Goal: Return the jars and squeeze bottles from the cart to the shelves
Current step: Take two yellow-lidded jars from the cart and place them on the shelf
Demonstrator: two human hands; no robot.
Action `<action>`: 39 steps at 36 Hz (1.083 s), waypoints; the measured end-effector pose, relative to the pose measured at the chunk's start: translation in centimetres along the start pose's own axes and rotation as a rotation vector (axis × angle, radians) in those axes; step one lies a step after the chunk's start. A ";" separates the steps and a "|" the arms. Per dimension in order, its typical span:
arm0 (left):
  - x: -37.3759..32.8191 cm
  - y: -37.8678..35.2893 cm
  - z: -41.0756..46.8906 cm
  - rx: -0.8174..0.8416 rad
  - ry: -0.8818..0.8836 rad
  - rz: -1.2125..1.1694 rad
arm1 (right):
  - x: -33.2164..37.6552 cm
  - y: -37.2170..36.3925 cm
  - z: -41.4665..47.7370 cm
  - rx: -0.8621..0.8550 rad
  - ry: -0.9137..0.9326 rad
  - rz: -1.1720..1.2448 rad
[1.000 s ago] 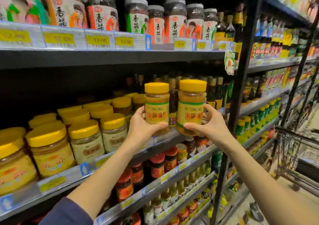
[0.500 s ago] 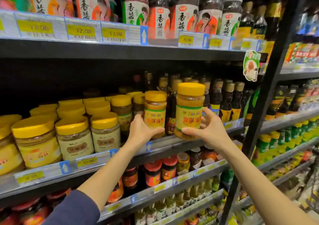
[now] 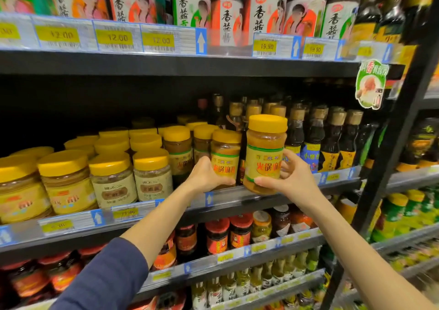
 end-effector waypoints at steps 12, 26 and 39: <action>0.0 -1.1 0.6 0.114 -0.112 0.023 | -0.8 -0.4 0.1 0.013 -0.015 0.027; 1.4 -0.7 2.3 -0.008 -0.099 0.212 | -1.1 -0.8 -0.4 0.024 -0.017 0.013; 0.8 1.3 1.5 -0.061 0.017 0.189 | -0.4 -1.3 -0.7 0.036 0.008 0.012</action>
Point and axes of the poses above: each hand's wrist, its own z-axis towards the middle knuckle, its own y-axis out of the back of the hand, x = y × z, the point moved 8 cm from there along z, towards the middle knuckle, and after that the axes turned 9 degrees about -z, right-handed, at the moved point
